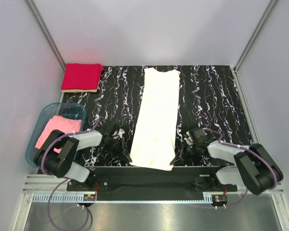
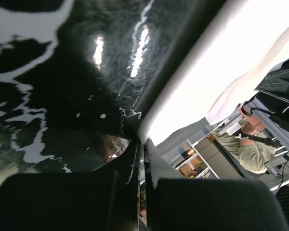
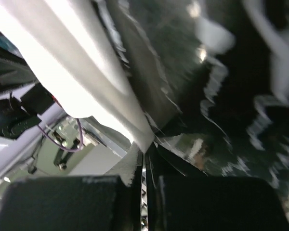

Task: Fold and stack the t-shirts
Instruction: Fold the tshirt

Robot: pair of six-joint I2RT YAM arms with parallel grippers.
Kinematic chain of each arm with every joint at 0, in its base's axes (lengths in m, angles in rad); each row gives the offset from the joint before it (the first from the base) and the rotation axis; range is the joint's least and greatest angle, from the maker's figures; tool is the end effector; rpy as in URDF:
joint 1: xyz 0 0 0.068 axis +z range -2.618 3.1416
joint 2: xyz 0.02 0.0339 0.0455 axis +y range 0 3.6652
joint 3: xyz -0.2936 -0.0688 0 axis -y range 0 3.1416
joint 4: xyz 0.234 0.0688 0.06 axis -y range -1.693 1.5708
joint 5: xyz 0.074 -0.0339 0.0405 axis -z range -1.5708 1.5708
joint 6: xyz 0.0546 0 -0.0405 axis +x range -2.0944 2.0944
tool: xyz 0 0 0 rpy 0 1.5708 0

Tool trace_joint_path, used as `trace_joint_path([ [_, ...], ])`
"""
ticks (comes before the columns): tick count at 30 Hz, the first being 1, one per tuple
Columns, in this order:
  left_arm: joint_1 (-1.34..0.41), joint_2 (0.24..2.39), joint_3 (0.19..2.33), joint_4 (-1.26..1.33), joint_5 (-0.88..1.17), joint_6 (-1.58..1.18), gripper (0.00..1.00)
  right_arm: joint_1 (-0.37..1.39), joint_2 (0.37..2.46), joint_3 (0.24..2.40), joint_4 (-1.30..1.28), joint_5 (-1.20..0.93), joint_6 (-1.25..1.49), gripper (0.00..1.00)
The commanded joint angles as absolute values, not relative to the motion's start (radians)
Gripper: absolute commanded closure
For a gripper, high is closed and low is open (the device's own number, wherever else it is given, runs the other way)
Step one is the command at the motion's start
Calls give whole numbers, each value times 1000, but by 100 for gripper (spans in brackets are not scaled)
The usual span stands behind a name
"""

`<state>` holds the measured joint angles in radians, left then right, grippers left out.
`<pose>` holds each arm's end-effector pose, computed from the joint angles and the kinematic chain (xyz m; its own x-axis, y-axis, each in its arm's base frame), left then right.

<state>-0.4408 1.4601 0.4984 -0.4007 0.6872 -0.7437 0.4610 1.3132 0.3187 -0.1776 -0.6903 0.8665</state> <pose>0.1613 -0.1144 0.1340 -0.9549 -0.1282 0.2679 -0.2690 0.7559 -0.5968 0.1351 0.1059 0.1269 -0.9645 0.1770 0.1958 0.2635 0.6883 0.6758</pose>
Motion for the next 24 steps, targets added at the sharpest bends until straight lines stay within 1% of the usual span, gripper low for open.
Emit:
trace_joint_path([
  [1,-486,1467,508,-367,658,-771,100,466,1200,272,-290,-624,985,100],
  [6,-572,1439,540,-337,670,-850,100,465,1013,281,-472,-554,1037,100],
  [8,-580,1425,558,-334,678,-870,100,466,921,288,-537,-540,1055,100],
  [10,-598,1420,581,-319,693,-900,100,465,855,296,-558,-538,1091,100],
  [12,-624,1419,607,-316,696,-920,100,465,838,311,-566,-537,1109,100],
  [14,-632,1408,649,-316,695,-939,100,463,856,337,-569,-528,1095,100],
  [18,-630,1397,765,-333,654,-956,100,425,1001,475,-569,-521,1017,100],
  [21,-609,1446,834,-341,641,-957,100,322,1096,588,-574,-570,904,100],
  [23,-589,1502,902,-341,641,-953,100,247,1190,649,-580,-590,833,100],
  [24,-563,1523,925,-342,643,-953,100,226,1259,714,-587,-606,810,100],
])
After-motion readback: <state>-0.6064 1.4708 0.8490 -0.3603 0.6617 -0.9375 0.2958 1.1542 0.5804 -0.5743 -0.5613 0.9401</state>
